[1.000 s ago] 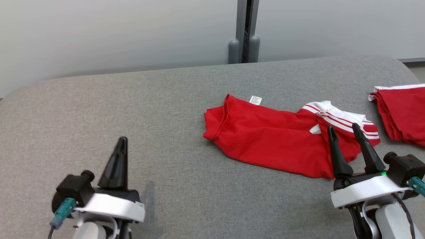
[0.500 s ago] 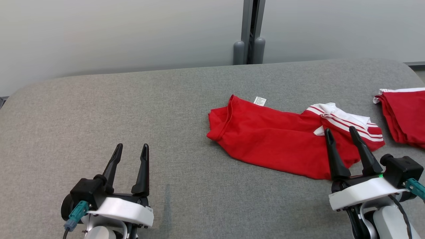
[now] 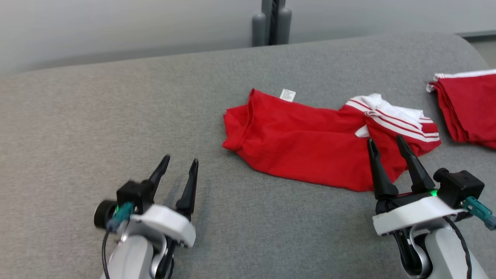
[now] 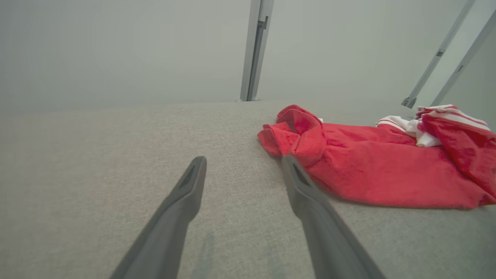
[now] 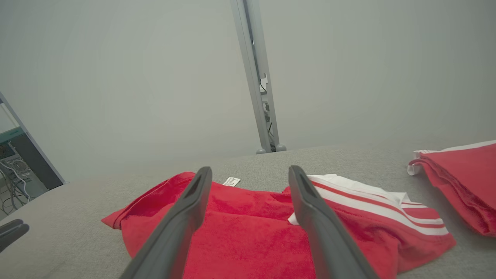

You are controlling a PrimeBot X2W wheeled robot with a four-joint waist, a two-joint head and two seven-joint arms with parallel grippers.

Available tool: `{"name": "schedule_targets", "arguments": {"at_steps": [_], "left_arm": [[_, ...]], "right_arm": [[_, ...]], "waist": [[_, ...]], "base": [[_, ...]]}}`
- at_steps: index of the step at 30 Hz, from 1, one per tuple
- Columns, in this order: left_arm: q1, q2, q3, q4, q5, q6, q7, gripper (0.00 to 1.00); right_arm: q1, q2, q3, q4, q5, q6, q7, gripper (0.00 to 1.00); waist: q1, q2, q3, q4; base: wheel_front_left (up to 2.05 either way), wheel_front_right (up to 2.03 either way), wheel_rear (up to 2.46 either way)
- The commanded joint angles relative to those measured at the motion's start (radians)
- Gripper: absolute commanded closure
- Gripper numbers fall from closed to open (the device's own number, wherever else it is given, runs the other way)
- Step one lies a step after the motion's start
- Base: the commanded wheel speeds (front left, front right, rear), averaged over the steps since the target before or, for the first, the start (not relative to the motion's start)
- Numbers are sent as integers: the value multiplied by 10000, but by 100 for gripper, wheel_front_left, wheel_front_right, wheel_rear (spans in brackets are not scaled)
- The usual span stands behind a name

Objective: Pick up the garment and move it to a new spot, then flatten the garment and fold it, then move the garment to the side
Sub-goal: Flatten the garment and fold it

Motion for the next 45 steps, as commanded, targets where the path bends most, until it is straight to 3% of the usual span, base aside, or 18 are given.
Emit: {"name": "schedule_targets", "arguments": {"at_steps": [1,10,16,24,31,33,34,45], "left_arm": [[-496,49,-42,113,40,-38,-3,0],[-2867,50,-687,1994,-256,-291,158,0],[-4445,57,-1349,3305,-30,-474,887,0],[-5814,53,-1931,4710,-233,-581,2034,0],[-6498,52,-2332,5588,-342,-589,2305,0],[-6598,52,-2458,5689,-412,-597,2237,57],[-6639,46,-2549,5681,-418,-601,2111,100],[-6868,43,-2775,5658,-587,-504,226,100]], "right_arm": [[-178,11,-7,-50,-25,1,2,0],[-528,189,126,-62,-7,1,2,0],[-688,276,207,-74,28,1,2,0],[-839,380,393,-36,-44,1,2,0],[-856,455,430,-13,-29,1,2,0],[-852,469,444,0,-31,1,2,0],[-843,474,444,3,-37,1,2,0],[-663,383,331,29,-217,1,2,0]], "waist": [[0,0,495,-413],[0,0,1274,-1233],[0,0,1595,-1682],[0,0,1836,-2077],[0,0,1934,-2299],[0,0,1929,-2320],[0,0,1922,-2322],[0,0,1349,-1751]], "base": [[0,0,0],[0,0,0],[0,0,0],[0,0,0],[0,0,0],[0,0,0],[0,0,0],[0,0,0]]}}
